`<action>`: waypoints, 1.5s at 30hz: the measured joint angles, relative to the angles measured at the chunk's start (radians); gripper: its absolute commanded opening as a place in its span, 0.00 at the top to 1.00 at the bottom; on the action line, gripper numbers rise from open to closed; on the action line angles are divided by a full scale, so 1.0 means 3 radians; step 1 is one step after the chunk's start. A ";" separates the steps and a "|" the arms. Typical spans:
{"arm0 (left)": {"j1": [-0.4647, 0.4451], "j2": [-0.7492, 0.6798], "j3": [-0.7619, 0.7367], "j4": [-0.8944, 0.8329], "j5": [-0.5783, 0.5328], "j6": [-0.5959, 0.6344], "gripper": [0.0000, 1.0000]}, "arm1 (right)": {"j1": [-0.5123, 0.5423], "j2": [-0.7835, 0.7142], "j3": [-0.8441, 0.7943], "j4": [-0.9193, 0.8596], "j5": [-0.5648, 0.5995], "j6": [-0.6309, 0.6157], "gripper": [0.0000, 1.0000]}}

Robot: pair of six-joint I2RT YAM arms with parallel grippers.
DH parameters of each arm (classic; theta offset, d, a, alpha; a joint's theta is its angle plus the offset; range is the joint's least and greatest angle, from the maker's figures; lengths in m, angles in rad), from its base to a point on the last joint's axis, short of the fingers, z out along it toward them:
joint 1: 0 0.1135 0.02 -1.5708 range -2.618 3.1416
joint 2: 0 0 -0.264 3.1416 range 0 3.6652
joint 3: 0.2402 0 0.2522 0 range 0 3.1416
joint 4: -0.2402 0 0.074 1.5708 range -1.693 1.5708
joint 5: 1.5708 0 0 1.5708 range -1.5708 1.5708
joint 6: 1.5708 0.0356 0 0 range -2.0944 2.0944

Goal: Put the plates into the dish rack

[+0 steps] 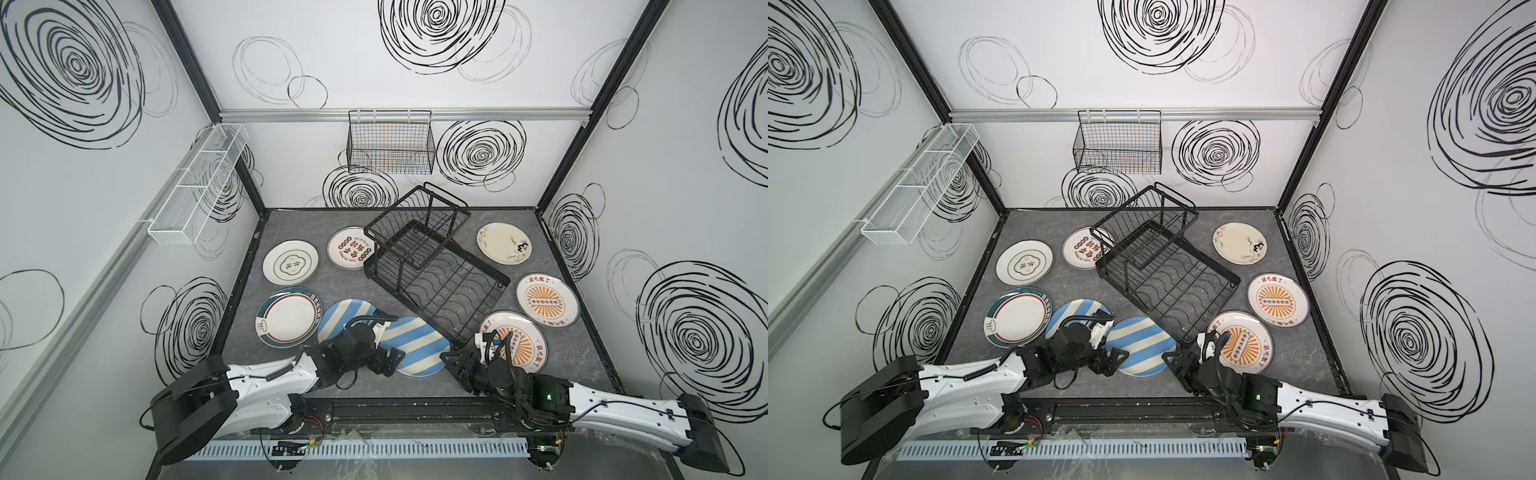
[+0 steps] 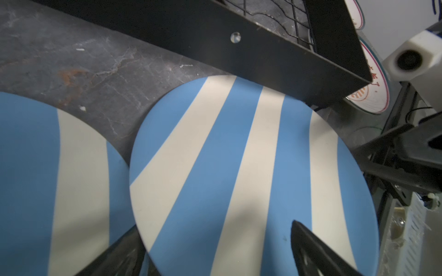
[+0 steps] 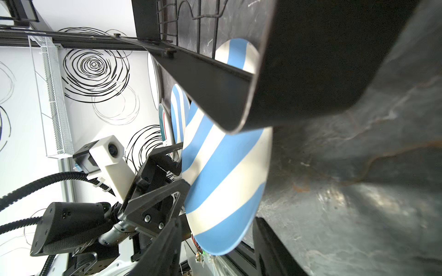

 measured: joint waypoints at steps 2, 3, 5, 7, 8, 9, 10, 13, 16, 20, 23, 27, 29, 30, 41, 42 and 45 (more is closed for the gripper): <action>0.0008 0.0083 0.0061 0.0010 -0.0011 0.0027 0.04 | 0.0000 -0.0006 0.0000 0.0000 -0.0005 0.0034 0.48; 0.0013 0.0135 0.0093 0.0010 -0.0015 0.0037 0.04 | 0.0000 -0.0005 0.0000 -0.0001 -0.0011 0.0046 0.48; 0.0024 0.0234 0.0146 0.0015 -0.0009 0.0055 0.04 | 0.0000 -0.0006 0.0000 -0.0004 -0.0014 0.0069 0.48; 0.0038 0.0328 0.0210 0.0009 -0.0003 0.0093 0.04 | 0.0000 -0.0006 0.0000 -0.0005 -0.0024 0.0099 0.48; 0.0039 0.0357 0.0231 0.0008 0.0004 0.0104 0.04 | 0.0000 -0.0010 0.0000 -0.0006 -0.0029 0.0113 0.48; 0.0046 0.0378 0.0244 0.0011 0.0010 0.0118 0.04 | 0.0000 -0.0017 0.0000 -0.0008 -0.0036 0.0123 0.48; 0.0053 0.0383 0.0245 0.0008 0.0017 0.0125 0.04 | 0.0000 -0.0025 0.0000 -0.0009 -0.0038 0.0134 0.48; 0.0112 0.0374 0.0245 -0.0034 0.0031 0.0128 0.04 | 0.0000 -0.0037 0.0000 -0.0025 -0.0057 0.0146 0.48; 0.0212 0.0310 0.0258 -0.0104 0.0028 0.0159 0.04 | 0.0000 -0.0038 0.0010 -0.0104 -0.0069 0.0142 0.46; 0.0272 0.0273 0.0333 -0.0093 0.0039 0.0230 0.04 | 0.0000 -0.0043 0.0052 -0.0217 -0.0065 0.0117 0.45; 0.0275 0.0315 0.0411 -0.0046 0.0078 0.0295 0.04 | -0.0001 -0.0043 0.0064 -0.0245 -0.0060 0.0107 0.43; 0.0272 0.0477 0.0514 0.0089 0.0142 0.0364 0.04 | -0.0022 -0.0043 0.0069 -0.0259 -0.0046 0.0103 0.42; 0.0258 0.0525 0.0520 0.0153 0.0159 0.0390 0.04 | -0.0050 -0.0043 0.0074 -0.0276 -0.0047 0.0092 0.42; 0.0251 0.0546 0.0521 0.0179 0.0159 0.0404 0.04 | -0.0069 -0.0043 0.0079 -0.0290 -0.0047 0.0080 0.42; 0.0039 0.0678 0.0502 0.0323 0.0128 0.0521 0.04 | -0.0235 0.0309 0.0243 -0.0777 -0.0070 -0.0231 0.39; 0.0025 0.0678 0.0488 0.0348 0.0127 0.0521 0.04 | -0.0239 0.0412 0.0266 -0.0855 -0.0069 -0.0270 0.38; 0.0015 0.0673 0.0421 0.0393 0.0067 0.0510 0.04 | -0.0243 0.0678 0.0362 -0.0919 -0.0046 -0.0388 0.37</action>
